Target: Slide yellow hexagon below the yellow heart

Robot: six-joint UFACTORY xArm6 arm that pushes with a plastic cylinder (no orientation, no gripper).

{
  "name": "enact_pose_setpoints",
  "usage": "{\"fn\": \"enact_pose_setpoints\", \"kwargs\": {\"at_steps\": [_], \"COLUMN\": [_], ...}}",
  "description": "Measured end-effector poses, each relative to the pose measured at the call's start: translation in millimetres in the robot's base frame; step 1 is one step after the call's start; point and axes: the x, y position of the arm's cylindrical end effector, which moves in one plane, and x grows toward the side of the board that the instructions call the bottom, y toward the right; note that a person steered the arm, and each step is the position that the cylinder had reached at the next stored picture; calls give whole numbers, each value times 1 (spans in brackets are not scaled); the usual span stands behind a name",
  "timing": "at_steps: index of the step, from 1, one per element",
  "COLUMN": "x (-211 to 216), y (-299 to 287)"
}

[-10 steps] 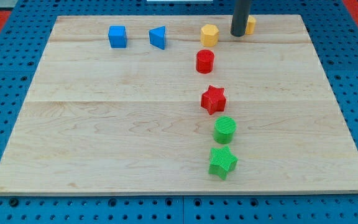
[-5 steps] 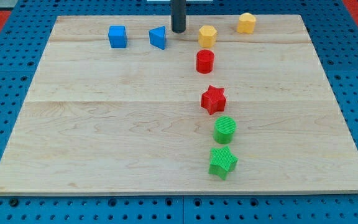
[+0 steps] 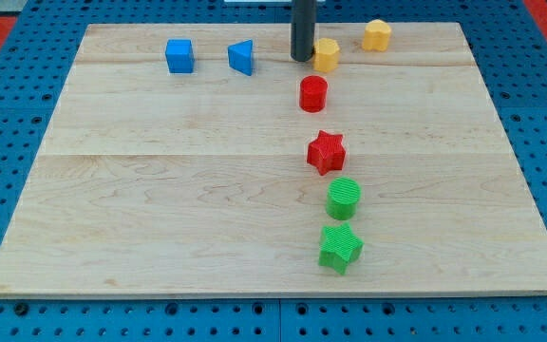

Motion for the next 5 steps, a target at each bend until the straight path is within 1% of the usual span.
{"fn": "enact_pose_setpoints", "kwargs": {"at_steps": [4, 5], "x": [0, -7], "y": [70, 45]}}
